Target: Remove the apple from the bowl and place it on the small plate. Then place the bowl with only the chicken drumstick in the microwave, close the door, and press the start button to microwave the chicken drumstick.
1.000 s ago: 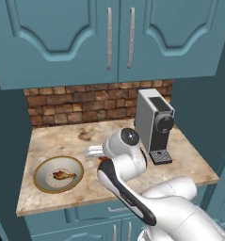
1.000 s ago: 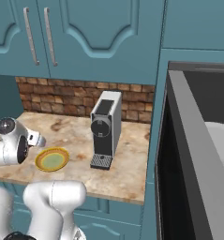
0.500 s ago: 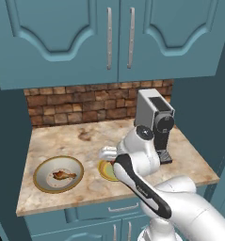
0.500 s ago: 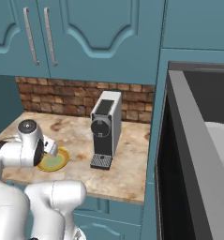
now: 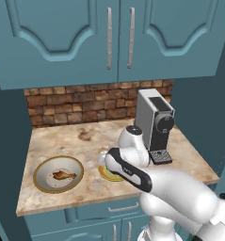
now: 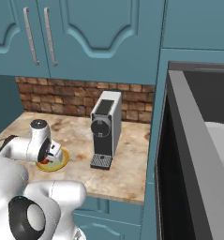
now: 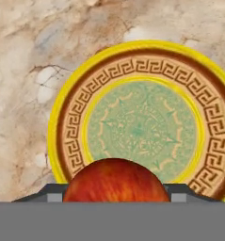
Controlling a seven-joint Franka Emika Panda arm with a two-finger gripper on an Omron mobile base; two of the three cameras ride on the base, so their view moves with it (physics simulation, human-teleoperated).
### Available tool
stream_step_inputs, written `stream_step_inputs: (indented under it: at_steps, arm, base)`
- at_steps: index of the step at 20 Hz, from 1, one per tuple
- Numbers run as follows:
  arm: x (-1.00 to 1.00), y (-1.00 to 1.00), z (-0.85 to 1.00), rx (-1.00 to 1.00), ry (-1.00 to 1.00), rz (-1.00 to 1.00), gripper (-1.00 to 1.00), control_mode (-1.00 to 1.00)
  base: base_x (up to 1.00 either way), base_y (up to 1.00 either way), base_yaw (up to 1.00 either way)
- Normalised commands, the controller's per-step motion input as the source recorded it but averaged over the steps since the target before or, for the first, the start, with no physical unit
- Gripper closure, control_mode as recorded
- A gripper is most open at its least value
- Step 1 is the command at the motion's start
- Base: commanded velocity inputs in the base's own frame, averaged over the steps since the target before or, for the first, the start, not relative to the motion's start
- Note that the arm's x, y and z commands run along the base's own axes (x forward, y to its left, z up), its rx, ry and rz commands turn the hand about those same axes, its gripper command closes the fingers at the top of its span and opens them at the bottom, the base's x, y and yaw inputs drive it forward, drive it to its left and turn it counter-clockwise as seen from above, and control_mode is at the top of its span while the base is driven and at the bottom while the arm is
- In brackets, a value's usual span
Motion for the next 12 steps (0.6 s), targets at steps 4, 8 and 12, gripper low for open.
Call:
stream_step_inputs:
  at_steps: [4, 8, 12]
  arm:
    - [0.28, -0.07, -0.22, -0.06, 0.12, 0.0, 1.0, -1.0]
    - [0.19, -0.07, -0.09, -0.01, 0.07, 0.0, 1.0, -1.0]
    - [0.02, -0.02, -0.22, -0.02, 0.08, -0.01, -1.0, -1.0]
  base:
    - [0.0, 0.0, 0.0]
    - [0.0, 0.0, 0.0]
    - [0.0, 0.0, 0.0]
